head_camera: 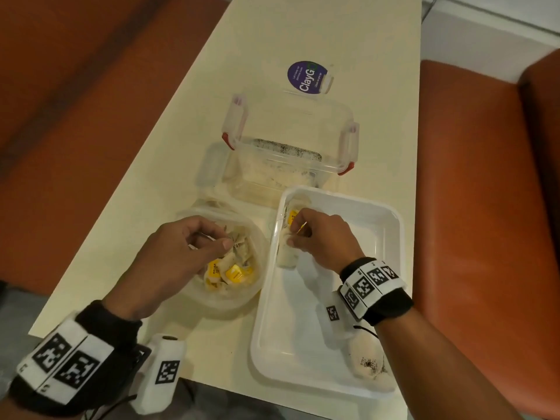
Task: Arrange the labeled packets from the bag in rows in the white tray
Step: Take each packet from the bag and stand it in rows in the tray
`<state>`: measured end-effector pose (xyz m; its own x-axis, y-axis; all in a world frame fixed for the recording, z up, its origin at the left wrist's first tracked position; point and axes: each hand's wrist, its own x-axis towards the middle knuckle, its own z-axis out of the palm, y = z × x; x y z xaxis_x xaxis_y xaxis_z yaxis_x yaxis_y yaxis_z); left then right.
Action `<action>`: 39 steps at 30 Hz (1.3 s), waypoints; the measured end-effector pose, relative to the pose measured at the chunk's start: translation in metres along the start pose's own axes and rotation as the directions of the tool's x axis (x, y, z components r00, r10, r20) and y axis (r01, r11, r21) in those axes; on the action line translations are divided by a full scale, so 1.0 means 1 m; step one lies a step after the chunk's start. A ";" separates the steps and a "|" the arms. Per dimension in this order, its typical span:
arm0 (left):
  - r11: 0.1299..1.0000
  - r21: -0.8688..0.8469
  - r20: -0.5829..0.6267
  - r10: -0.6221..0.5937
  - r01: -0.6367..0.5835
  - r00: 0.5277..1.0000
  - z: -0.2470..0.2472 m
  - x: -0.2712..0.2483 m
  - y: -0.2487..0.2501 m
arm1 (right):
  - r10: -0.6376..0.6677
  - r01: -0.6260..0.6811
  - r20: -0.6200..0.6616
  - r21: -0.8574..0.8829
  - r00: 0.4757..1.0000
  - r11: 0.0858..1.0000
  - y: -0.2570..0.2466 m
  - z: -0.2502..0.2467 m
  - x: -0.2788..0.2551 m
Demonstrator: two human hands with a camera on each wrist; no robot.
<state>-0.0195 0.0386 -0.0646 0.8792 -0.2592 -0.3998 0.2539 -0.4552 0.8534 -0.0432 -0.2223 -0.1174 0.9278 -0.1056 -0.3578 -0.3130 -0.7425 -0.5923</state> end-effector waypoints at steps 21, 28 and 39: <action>0.626 0.775 0.046 0.077 -0.084 0.996 0.003 -0.003 -0.023 | 0.200 -0.122 -0.161 0.398 0.966 0.909 0.023 0.012 -0.028; 0.558 0.821 0.071 0.101 -0.116 0.992 0.025 0.007 -0.033 | -0.221 0.225 -0.106 0.027 0.969 0.974 -0.030 0.019 -0.059; 0.979 0.202 0.007 0.025 -0.026 1.000 -0.014 0.017 -0.034 | -0.129 0.148 0.088 -0.261 0.988 0.954 -0.050 0.039 -0.051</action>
<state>-0.0075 0.0616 -0.0963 0.8823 -0.2765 -0.3809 0.1444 -0.6112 0.7782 -0.0823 -0.1541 -0.0974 0.9390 0.0500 -0.3402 -0.1079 -0.8967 -0.4294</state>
